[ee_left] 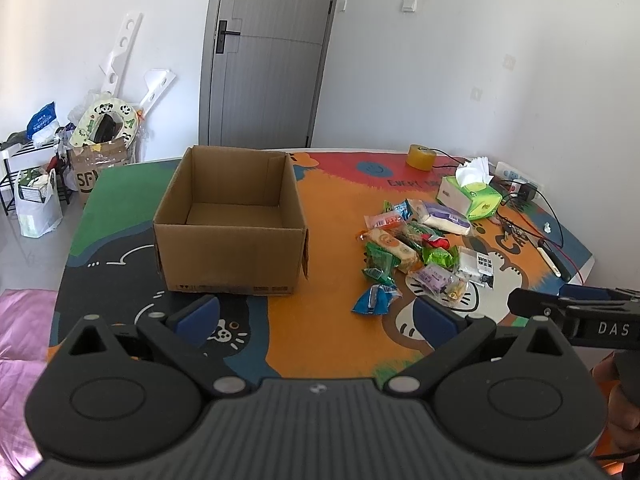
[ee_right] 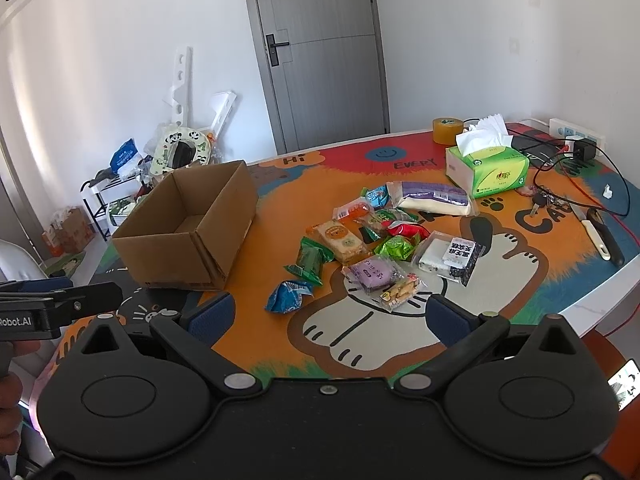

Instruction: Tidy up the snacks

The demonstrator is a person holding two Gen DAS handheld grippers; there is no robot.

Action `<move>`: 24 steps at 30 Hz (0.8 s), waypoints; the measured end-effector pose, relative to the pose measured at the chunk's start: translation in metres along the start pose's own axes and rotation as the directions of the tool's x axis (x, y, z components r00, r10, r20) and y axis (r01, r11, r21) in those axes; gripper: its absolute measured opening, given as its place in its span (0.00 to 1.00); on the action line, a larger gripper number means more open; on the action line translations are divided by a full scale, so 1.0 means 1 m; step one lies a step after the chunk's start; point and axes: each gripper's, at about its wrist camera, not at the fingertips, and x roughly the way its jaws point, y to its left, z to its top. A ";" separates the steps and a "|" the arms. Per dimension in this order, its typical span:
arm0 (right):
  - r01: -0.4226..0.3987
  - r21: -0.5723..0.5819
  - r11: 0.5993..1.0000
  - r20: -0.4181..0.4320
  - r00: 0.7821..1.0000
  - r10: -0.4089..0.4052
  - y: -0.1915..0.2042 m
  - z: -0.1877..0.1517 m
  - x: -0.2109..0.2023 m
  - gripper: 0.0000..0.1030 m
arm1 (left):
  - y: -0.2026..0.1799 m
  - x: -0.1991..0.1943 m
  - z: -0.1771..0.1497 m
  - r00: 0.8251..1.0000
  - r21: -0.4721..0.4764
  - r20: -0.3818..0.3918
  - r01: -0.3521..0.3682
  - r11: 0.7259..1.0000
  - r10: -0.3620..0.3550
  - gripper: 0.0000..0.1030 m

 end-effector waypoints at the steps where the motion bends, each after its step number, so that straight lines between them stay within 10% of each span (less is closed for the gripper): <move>1: 0.000 0.000 1.000 0.000 1.000 0.000 0.000 0.000 0.000 1.00 | -0.001 0.000 -0.001 1.000 0.002 0.000 0.001 1.000 -0.001 0.99; 24: 0.026 0.029 0.999 -0.019 0.999 -0.025 -0.018 -0.008 0.017 1.00 | -0.012 0.027 -0.005 0.999 0.009 -0.052 0.017 1.000 -0.016 0.99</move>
